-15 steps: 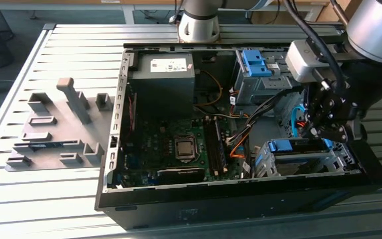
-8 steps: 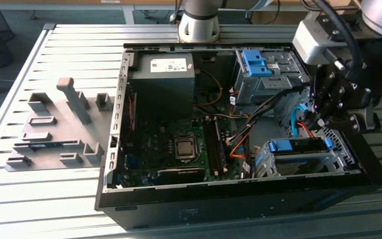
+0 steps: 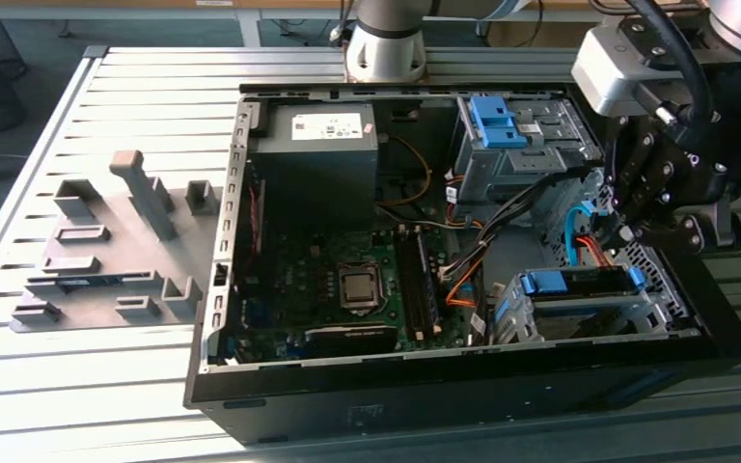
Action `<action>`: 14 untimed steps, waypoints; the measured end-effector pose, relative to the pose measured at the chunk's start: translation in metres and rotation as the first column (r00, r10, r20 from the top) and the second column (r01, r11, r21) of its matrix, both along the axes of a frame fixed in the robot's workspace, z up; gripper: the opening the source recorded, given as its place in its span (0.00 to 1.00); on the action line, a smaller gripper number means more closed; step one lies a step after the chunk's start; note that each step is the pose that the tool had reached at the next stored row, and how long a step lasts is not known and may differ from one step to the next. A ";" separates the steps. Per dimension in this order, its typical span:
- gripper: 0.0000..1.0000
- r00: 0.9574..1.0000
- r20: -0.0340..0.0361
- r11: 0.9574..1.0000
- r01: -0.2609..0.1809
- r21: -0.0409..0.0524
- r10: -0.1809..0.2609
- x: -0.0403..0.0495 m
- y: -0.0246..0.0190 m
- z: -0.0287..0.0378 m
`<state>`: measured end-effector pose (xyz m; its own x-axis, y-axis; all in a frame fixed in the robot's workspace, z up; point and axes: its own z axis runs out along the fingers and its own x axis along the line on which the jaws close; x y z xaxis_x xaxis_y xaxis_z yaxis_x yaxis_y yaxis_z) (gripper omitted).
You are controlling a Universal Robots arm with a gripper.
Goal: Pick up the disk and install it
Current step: 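Insert the second disk wire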
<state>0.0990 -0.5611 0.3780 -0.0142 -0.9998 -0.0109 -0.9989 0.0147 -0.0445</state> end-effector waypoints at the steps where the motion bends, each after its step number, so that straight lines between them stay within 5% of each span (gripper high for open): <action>1: 0.11 1.000 0.000 1.000 0.000 0.000 0.000 0.0000 0.0000 0.0000; 9: 0.11 1.000 -0.001 1.000 0.000 0.000 0.000 -0.0006 0.0018 0.0036; 14: 0.11 1.000 -0.002 1.000 0.000 -0.002 0.000 -0.0006 0.0093 0.0062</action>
<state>0.0984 -0.5517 0.3841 -0.0142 -0.9999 -0.0088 -0.9990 0.0145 -0.0426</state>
